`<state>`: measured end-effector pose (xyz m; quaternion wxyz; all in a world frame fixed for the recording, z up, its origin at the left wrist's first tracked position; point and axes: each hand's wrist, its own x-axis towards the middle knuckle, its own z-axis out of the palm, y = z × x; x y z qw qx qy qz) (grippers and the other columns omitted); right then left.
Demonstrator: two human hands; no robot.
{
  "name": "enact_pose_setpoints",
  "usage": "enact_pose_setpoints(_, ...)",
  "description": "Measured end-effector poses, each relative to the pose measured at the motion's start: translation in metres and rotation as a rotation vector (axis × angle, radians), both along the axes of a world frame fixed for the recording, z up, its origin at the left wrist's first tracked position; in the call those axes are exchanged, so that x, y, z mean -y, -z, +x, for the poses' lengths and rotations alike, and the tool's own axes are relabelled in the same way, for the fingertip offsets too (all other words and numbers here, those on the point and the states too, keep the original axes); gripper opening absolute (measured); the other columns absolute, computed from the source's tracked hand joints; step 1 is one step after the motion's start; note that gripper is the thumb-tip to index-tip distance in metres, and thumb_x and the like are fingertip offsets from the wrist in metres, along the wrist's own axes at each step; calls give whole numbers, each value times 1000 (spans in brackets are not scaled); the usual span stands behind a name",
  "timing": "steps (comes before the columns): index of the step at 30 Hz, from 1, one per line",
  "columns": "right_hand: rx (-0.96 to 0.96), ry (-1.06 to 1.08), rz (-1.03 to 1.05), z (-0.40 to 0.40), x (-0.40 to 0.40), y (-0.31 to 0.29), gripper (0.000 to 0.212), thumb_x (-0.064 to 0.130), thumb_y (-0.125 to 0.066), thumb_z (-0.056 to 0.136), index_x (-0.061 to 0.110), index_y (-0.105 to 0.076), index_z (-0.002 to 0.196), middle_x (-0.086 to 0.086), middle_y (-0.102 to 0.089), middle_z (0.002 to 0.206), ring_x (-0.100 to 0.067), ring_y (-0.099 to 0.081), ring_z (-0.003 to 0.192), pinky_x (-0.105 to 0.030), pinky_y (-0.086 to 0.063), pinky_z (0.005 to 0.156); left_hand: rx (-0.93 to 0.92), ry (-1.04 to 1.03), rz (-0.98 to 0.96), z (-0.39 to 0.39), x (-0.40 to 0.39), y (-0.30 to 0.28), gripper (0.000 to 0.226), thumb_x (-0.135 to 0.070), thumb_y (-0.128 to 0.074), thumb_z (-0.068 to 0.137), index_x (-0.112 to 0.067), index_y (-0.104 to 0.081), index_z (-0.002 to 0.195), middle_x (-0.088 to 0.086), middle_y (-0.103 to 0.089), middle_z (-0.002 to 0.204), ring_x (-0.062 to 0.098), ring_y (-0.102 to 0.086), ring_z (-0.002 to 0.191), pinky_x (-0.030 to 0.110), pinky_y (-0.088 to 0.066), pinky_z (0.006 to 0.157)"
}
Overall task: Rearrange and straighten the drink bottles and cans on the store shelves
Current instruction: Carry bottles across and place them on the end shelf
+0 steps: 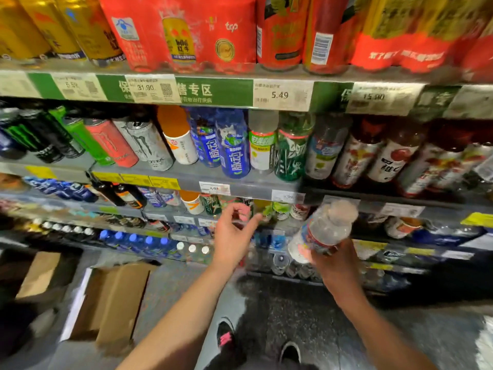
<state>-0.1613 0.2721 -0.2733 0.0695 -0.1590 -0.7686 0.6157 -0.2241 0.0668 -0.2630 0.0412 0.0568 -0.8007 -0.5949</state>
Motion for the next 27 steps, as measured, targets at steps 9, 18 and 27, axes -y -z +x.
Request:
enact_pose_setpoints(9, 52, -229, 41, 10, 24, 38, 63, 18, -87, 49, 22, -64, 107, 2, -75, 98, -8, -68, 89, -27, -55, 81, 265, 325, 124, 53, -25, 4, 66, -41, -90, 55, -31, -63, 114, -8, -72, 103, 9, -65, 95, 35, -51, 96)
enact_pose_setpoints(18, 80, -240, 53, 28, 44, 38, 62, 13, -84, 60, 24, -63, 117, 3, -57, 106, -7, -61, 99, -31, -53, 84, 265, 235, 33, 58, -23, 30, 64, -32, -97, 52, -36, -63, 105, -10, -75, 102, 10, -70, 98, 38, -56, 90)
enact_pose_setpoints(27, 272, -76, 107, 34, 0, 72, 50, 13, -70, 87, 15, -52, 134, -4, -61, 124, -17, -58, 115, -38, -47, 102, 289, 216, 127, 62, -39, 69, 68, -6, -92, 63, 0, -59, 122, 11, -71, 113, 12, -66, 93, 24, -54, 86)
